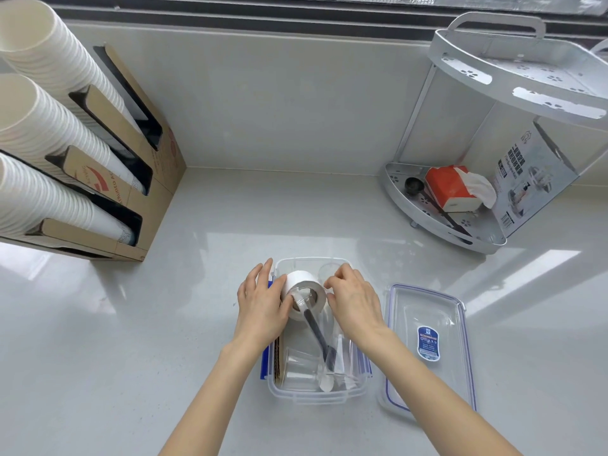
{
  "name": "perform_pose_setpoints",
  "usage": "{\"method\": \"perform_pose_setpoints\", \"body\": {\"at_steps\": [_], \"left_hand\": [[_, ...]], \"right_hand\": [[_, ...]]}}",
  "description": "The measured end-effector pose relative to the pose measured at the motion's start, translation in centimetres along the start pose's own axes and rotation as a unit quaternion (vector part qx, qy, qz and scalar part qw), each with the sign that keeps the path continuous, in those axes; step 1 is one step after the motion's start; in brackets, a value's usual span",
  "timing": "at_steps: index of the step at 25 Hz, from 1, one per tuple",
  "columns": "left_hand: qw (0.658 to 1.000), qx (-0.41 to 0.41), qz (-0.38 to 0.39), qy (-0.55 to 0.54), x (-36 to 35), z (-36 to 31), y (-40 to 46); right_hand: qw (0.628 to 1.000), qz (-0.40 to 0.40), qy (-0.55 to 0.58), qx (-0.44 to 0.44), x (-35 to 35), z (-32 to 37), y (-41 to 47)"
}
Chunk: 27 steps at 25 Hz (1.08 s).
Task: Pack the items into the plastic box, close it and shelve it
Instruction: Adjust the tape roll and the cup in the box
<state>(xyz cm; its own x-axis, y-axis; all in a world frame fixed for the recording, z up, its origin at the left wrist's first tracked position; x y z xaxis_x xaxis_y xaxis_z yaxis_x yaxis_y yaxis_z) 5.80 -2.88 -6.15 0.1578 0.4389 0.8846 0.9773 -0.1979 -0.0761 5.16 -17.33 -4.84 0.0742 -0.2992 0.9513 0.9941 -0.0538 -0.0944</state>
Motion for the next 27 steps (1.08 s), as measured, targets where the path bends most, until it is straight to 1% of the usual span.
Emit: {"method": "perform_pose_setpoints", "body": {"at_steps": [2, 6, 8, 10, 12, 14, 17, 19, 20, 23, 24, 25, 27], "left_hand": [[0.999, 0.001, -0.037, -0.009, 0.2, 0.0, 0.2], [0.995, 0.004, -0.098, -0.007, 0.3, -0.3, 0.9], [0.993, 0.002, -0.120, 0.008, 0.3, -0.4, 1.4], [0.994, 0.005, -0.111, 0.017, 0.3, -0.4, 1.8], [0.997, 0.007, -0.080, 0.023, -0.1, -0.3, 1.7], [0.998, 0.004, -0.055, 0.026, -0.5, -0.3, 1.4], [0.999, 0.013, -0.019, 0.030, -0.6, -0.2, 1.1], [1.000, 0.013, -0.017, 0.023, -0.2, -0.4, 0.9], [0.999, 0.009, -0.035, 0.013, 0.3, -0.6, 0.7], [0.989, -0.023, -0.143, -0.032, 2.1, -2.0, -1.0], [0.988, -0.044, -0.145, -0.039, 2.3, -2.5, -1.6], [0.989, -0.070, -0.119, -0.045, 2.0, -3.1, -2.2], [0.991, -0.120, -0.027, -0.060, 0.5, -4.0, -3.3]], "right_hand": [[1.000, -0.003, -0.004, -0.003, -0.3, -0.3, 0.3], [0.998, -0.064, 0.018, 0.007, -0.5, -0.2, -0.1], [0.997, -0.077, 0.028, 0.013, -0.3, -0.1, -0.3], [0.994, -0.095, 0.057, 0.020, 0.4, -0.2, -0.5], [0.988, -0.111, 0.103, 0.024, 1.5, -0.4, -0.7], [0.986, -0.120, 0.116, 0.027, 2.1, -0.6, -0.9], [0.986, -0.102, 0.134, 0.018, 2.2, -0.8, -1.1], [0.984, -0.101, 0.148, 0.015, 2.3, -0.9, -1.4], [0.981, -0.106, 0.160, 0.014, 2.4, -1.0, -1.5], [0.968, -0.120, 0.220, 0.015, 3.3, -1.4, -1.9], [0.963, -0.124, 0.240, 0.017, 3.6, -1.6, -2.2], [0.958, -0.126, 0.255, 0.021, 3.9, -1.8, -2.6], [0.954, -0.128, 0.271, 0.024, 4.0, -2.2, -3.3]]}}
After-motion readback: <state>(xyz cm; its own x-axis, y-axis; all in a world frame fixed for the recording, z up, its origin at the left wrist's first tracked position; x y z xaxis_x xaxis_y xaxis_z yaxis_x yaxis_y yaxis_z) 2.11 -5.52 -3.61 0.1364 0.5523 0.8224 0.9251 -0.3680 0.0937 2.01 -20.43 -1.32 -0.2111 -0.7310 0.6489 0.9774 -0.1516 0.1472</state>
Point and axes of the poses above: each hand's wrist, its own y-axis towards the middle knuckle, its own x-axis out of the back of the hand, z = x × y, the point moved 4 cm from there along y, towards the middle knuckle, and after that the axes turned 4 degrees about -x, right-handed, at the moved point
